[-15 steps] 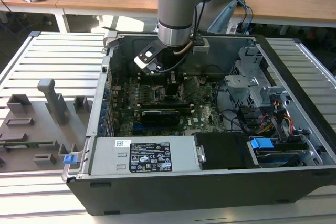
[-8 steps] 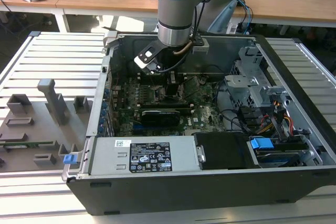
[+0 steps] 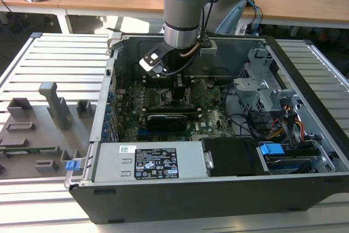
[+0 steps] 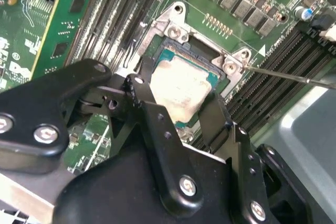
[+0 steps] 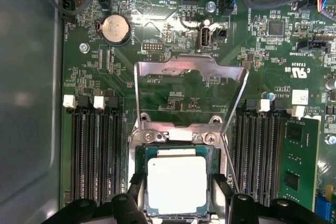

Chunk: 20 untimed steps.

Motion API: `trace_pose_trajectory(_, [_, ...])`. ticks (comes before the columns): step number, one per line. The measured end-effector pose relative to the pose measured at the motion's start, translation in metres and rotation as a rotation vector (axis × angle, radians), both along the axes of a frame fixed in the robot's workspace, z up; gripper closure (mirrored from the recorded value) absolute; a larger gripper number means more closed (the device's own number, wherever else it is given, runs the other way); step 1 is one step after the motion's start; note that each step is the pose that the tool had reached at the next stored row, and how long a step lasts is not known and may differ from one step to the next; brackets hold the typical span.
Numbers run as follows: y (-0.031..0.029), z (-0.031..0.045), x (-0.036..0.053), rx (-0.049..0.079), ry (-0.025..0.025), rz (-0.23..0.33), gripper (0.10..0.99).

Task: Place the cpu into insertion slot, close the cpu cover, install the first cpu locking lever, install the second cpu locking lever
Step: 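Place the cpu into insertion slot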

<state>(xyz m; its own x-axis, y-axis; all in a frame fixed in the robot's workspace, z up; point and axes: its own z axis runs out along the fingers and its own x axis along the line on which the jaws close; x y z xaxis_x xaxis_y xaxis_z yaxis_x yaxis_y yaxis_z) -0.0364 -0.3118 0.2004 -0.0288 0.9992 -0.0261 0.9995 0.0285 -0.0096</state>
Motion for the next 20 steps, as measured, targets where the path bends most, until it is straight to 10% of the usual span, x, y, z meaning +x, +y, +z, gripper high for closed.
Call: trace_pose_trajectory(20, [0.0, 0.0002, -0.0003, 0.004, -0.0001, -0.001, 0.557])
